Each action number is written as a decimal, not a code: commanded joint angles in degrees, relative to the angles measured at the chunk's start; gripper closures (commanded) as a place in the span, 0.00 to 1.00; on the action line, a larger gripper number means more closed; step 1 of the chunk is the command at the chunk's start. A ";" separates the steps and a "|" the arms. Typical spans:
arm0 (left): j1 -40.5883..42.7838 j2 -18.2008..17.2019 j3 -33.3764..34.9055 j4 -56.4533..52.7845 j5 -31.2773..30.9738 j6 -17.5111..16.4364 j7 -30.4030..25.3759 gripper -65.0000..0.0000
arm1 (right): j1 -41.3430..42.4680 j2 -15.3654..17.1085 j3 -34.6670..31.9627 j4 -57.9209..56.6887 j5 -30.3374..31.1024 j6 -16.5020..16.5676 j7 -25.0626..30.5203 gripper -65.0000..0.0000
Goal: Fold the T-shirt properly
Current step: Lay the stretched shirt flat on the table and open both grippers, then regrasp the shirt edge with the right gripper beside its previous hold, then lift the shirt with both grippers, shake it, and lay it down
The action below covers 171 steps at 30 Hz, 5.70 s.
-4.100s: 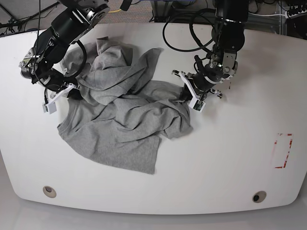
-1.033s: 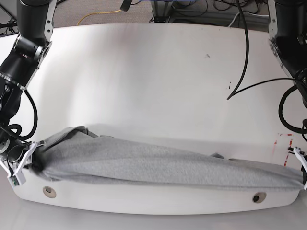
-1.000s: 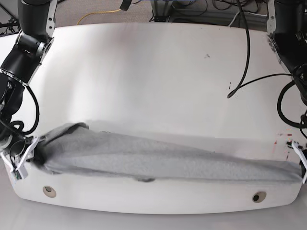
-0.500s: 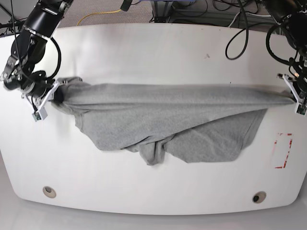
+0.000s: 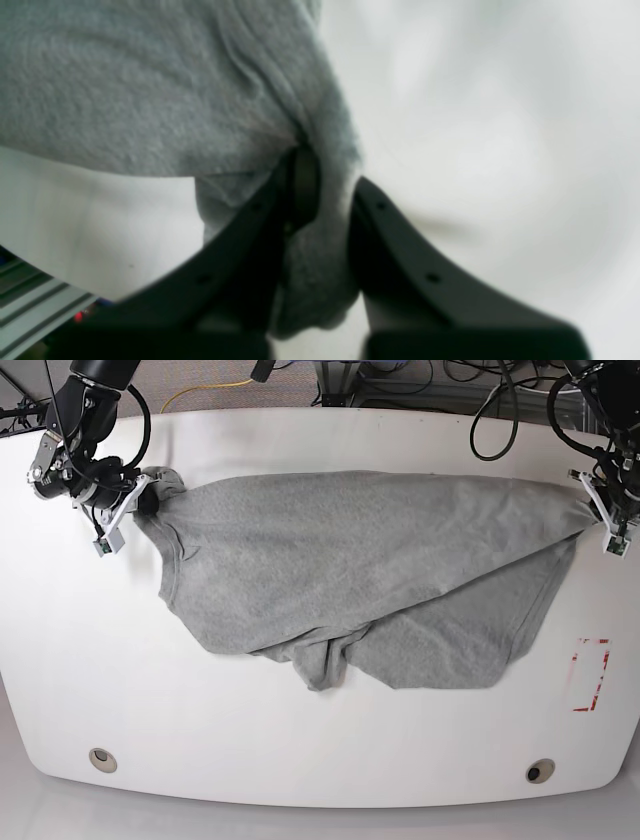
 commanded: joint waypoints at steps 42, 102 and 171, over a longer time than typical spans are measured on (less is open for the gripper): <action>-0.15 0.77 -0.88 5.56 -4.74 0.36 -0.45 0.19 | 12.00 0.48 5.42 -0.26 0.03 0.08 0.73 0.18; -0.85 5.43 -7.21 -3.40 -5.01 0.36 -2.20 0.18 | 30.37 3.64 -22.10 -28.83 0.47 0.08 17.26 0.90; -31.53 1.21 5.54 5.04 0.27 0.36 7.99 1.00 | 45.76 9.71 -14.62 -15.82 0.20 0.08 4.86 1.00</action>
